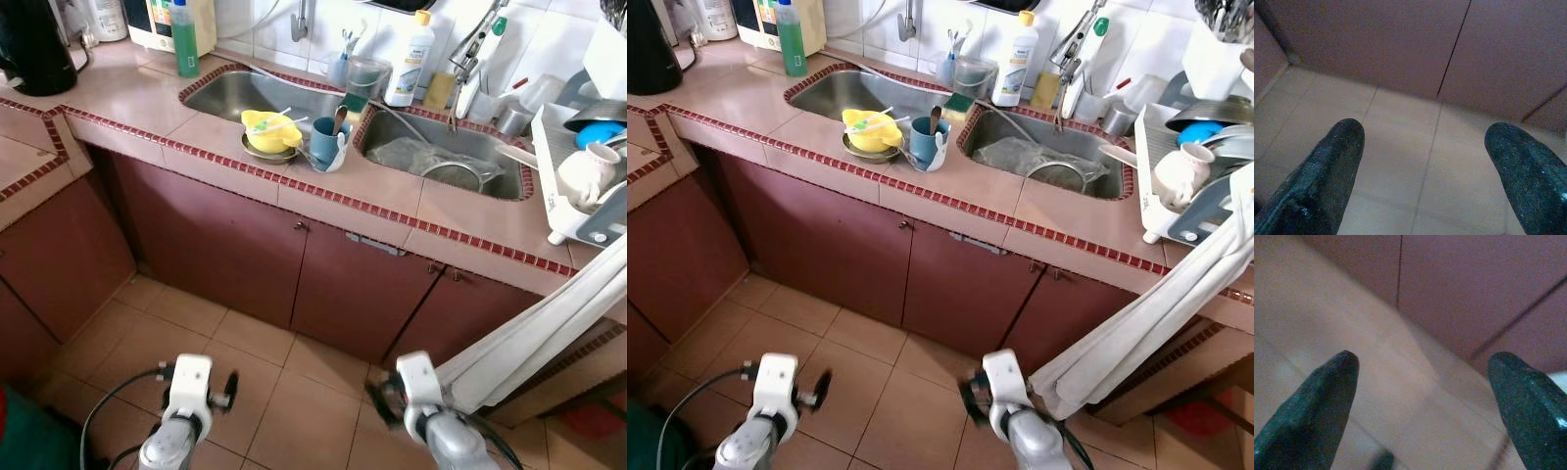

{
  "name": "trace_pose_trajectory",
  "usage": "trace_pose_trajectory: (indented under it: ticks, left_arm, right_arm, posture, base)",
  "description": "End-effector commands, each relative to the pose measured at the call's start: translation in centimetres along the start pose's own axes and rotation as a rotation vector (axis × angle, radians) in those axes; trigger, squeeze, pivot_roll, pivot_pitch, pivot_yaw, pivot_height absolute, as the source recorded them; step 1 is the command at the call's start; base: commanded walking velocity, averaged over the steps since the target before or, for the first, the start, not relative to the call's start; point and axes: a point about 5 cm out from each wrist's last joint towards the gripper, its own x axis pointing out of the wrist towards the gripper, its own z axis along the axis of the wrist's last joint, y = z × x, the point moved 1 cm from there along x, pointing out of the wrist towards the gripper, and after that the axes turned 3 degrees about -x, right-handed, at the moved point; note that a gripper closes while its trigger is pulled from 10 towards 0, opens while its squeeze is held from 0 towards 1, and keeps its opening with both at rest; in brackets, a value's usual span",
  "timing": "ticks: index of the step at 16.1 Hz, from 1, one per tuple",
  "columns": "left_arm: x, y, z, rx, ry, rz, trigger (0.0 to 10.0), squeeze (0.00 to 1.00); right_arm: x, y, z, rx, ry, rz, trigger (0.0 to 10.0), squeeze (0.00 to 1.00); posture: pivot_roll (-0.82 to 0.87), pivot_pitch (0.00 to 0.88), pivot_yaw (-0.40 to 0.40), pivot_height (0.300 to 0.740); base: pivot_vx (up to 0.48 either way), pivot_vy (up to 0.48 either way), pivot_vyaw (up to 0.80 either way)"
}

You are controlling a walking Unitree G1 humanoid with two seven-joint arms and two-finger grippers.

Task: Kitchen organization

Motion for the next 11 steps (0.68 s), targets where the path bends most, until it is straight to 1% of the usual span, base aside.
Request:
trace_pose_trajectory:
  ticks: [1, 3, 4, 6, 7, 8, 9, 10, 11]
  left_arm:
    - [0.4, -0.9, 1.6, -0.015, -0.078, -0.030, 10.0, 0.00]
    - [0.6, -1.3, 3.4, -0.004, -0.157, -0.039, 10.0, 0.00]
    - [0.5, -1.5, 4.6, -0.011, -0.190, -0.061, 10.0, 0.00]
    - [-0.1, -1.8, 5.9, 0.005, -0.266, -0.088, 10.0, 0.00]
    - [-1.1, -1.9, 6.7, 0.000, -0.309, -0.089, 10.0, 0.00]
    - [-1.6, -2.1, 7.0, -0.003, -0.325, -0.091, 10.0, 0.00]
    - [-2.2, -2.2, 7.5, -0.004, -0.347, -0.102, 10.0, 0.00]
    - [-3.2, -2.4, 8.7, -0.004, -0.393, -0.115, 10.0, 0.00]
    - [-3.6, -2.3, 9.6, -0.003, -0.422, -0.111, 10.0, 0.00]
  right_arm:
    - [0.7, -0.7, 3.3, 0.030, -0.154, -0.018, 10.0, 0.00]
    - [0.9, -0.5, 5.3, 0.006, -0.239, 0.010, 10.0, 0.00]
    - [0.9, -0.7, 7.2, -0.054, -0.320, 0.005, 10.0, 0.00]
    - [0.4, -0.7, 8.9, -0.062, -0.415, 0.055, 10.0, 0.00]
    - [-0.1, -0.9, 9.6, -0.054, -0.455, 0.069, 10.0, 0.00]
    - [-0.4, -1.0, 9.8, -0.059, -0.466, 0.055, 10.0, 0.00]
    - [-0.7, -0.9, 10.1, -0.060, -0.484, 0.070, 10.0, 0.00]
    - [-1.2, -0.6, 11.2, -0.069, -0.532, 0.083, 10.0, 0.00]
    - [-1.5, -0.3, 12.1, -0.067, -0.566, 0.098, 10.0, 0.00]
  posture:
    - [0.06, 0.000, -0.113, 0.740]
    - [0.05, 0.000, -0.117, 0.740]
    - [0.05, 0.000, -0.119, 0.740]
    - [0.05, 0.000, -0.123, 0.740]
    - [0.05, 0.000, -0.125, 0.740]
    - [0.06, 0.000, -0.128, 0.740]
    - [0.06, 0.000, -0.131, 0.740]
    - [0.07, 0.000, -0.134, 0.740]
    - [0.07, 0.000, -0.137, 0.740]
  base:
    - [0.000, 0.000, 0.00]
    - [0.000, 0.000, 0.00]
    - [0.000, 0.000, 0.00]
    - [0.000, 0.000, 0.00]
    - [0.000, 0.000, 0.00]
    - [0.000, 0.000, 0.00]
    - [0.000, 0.000, 0.00]
    - [0.000, 0.000, 0.00]
    - [0.000, 0.000, 0.00]
